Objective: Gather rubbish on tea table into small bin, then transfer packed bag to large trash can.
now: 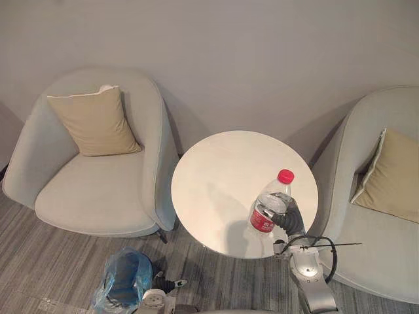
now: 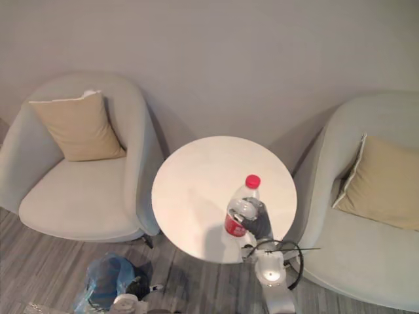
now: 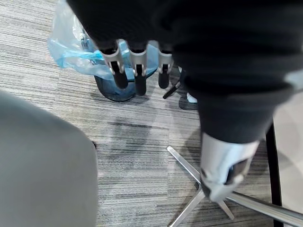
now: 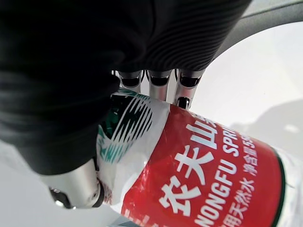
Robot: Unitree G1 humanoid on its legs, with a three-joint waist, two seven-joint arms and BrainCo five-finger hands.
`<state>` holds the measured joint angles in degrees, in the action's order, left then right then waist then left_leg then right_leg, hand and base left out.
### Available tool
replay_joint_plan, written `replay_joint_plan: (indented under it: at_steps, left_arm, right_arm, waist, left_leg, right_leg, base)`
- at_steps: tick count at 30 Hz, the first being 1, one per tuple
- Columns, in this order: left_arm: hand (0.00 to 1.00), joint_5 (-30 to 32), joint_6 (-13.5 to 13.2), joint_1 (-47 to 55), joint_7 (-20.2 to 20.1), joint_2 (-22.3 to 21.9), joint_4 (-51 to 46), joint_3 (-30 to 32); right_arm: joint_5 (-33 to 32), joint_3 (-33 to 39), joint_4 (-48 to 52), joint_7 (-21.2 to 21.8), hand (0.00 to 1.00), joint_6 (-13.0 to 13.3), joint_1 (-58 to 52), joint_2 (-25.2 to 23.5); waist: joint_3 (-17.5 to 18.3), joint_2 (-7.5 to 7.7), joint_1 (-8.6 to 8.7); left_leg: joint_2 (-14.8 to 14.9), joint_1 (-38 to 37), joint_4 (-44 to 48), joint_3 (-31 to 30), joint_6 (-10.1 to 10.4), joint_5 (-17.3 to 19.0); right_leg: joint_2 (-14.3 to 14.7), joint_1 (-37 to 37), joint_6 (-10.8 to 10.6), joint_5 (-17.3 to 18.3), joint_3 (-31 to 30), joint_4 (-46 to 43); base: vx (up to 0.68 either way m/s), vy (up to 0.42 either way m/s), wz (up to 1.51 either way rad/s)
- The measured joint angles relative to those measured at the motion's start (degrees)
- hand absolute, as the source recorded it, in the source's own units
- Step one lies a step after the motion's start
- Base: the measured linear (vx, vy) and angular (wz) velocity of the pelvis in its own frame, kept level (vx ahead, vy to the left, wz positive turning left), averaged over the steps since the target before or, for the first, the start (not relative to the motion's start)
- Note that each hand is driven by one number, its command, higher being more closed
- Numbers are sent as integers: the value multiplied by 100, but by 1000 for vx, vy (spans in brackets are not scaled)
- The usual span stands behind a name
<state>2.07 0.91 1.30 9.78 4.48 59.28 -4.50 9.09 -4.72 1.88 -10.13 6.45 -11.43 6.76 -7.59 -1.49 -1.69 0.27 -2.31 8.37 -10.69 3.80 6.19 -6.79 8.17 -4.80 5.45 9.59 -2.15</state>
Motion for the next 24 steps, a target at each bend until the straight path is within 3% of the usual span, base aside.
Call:
replay_joint_plan:
  at_steps: [3,5,7,9,10,11,12,13,14,15,16,18,22,24]
  left_arm:
    - [0,-17,-18,-36,5,-22,-38,25]
    - [0,-13,-45,-61,0,-98,-220,17]
    - [0,-2,-58,-65,-4,-103,-337,5]
    - [0,33,-42,-92,-10,-77,-328,-43]
    - [0,56,-33,-115,-16,-83,-269,-118]
    - [0,102,-15,-120,-15,-73,-227,-171]
    - [0,212,4,-110,-21,-80,-133,-328]
    - [0,239,12,-110,-24,-84,-112,-383]
    - [0,291,62,-126,-46,-140,-48,-519]
    - [0,323,93,-140,-66,-156,-12,-603]
    - [0,390,109,-145,-126,-113,-25,-632]
    - [0,417,105,-151,-120,-49,-34,-645]
    - [0,456,96,-78,-113,-8,-14,-655]
    - [0,459,97,-76,-116,3,-12,-655]
  right_arm:
    - [1,-22,1,-18,100,-1,20,66]
    - [9,-125,-1,-77,100,-4,302,120]
    - [59,-244,-1,-126,100,-5,531,97]
    - [203,-240,-2,-140,100,2,628,52]
    - [218,-186,-22,-165,100,-25,600,59]
    - [219,-150,-22,-189,100,-23,565,57]
    - [220,42,-23,-251,100,-25,512,42]
    - [221,103,-22,-268,100,-27,498,42]
    - [225,317,-20,-352,100,-47,451,42]
    - [227,431,-36,-385,100,-69,430,18]
    - [227,524,-118,-424,100,-157,377,-85]
    - [227,467,-183,-425,100,-193,336,-228]
    - [276,147,-486,-381,100,-189,312,-277]
    - [357,164,-614,-362,100,-231,276,-271]
  waist:
    - [-48,-12,-29]
    - [-144,-184,-121]
    - [-190,-222,-145]
    - [-261,-113,-77]
    - [-236,-132,-40]
    - [-228,-145,16]
    - [-221,-154,218]
    - [-211,-167,267]
    - [-150,-312,407]
    - [-139,-362,455]
    - [-171,-220,404]
    - [-162,-107,339]
    - [-149,-143,304]
    - [-163,-154,320]
  left_leg:
    - [-142,379,139,-422,56,-223]
    - [-119,1018,740,-185,71,-277]
    - [-94,1347,862,89,62,-494]
    - [-46,1195,336,424,36,-703]
    - [125,1167,1029,1114,-192,-215]
    - [231,1041,1256,1456,-205,-49]
    - [432,599,1110,2124,-124,129]
    - [447,477,933,2234,-95,112]
    - [536,88,8,2284,80,33]
    - [537,-41,-397,2253,89,34]
    - [459,-146,-767,2243,124,-89]
    - [362,-219,-745,2254,93,-111]
    - [152,-377,-815,2228,-37,-146]
    - [107,-340,-867,2059,-105,-176]
  right_leg:
    - [-72,-79,15,-24,466,12]
    - [8,-453,99,23,605,-323]
    - [53,-638,269,87,628,-356]
    - [-165,-780,358,-37,936,-273]
    - [-226,-833,380,-67,1102,-343]
    - [-264,-825,378,-79,1203,-351]
    - [-347,-785,339,-152,1448,-348]
    - [-335,-795,311,-188,1499,-368]
    - [-249,-852,238,-292,1689,-323]
    - [-196,-880,222,-343,1801,-293]
    - [-200,-864,182,-522,1815,-165]
    - [-249,-757,140,-654,1713,-20]
    - [-434,-636,38,-694,1558,-78]
    - [-469,-805,-18,-369,1340,-432]
  base:
    - [-120,-43,100]
    - [-195,-25,54]
    - [-229,-43,46]
    - [-301,-39,61]
    - [-260,-17,62]
    - [-209,29,87]
    - [-126,78,79]
    - [-120,139,111]
    - [-69,124,87]
    - [-124,208,91]
    - [-118,174,45]
    - [-97,130,0]
    - [-126,102,-8]
    - [-103,26,32]
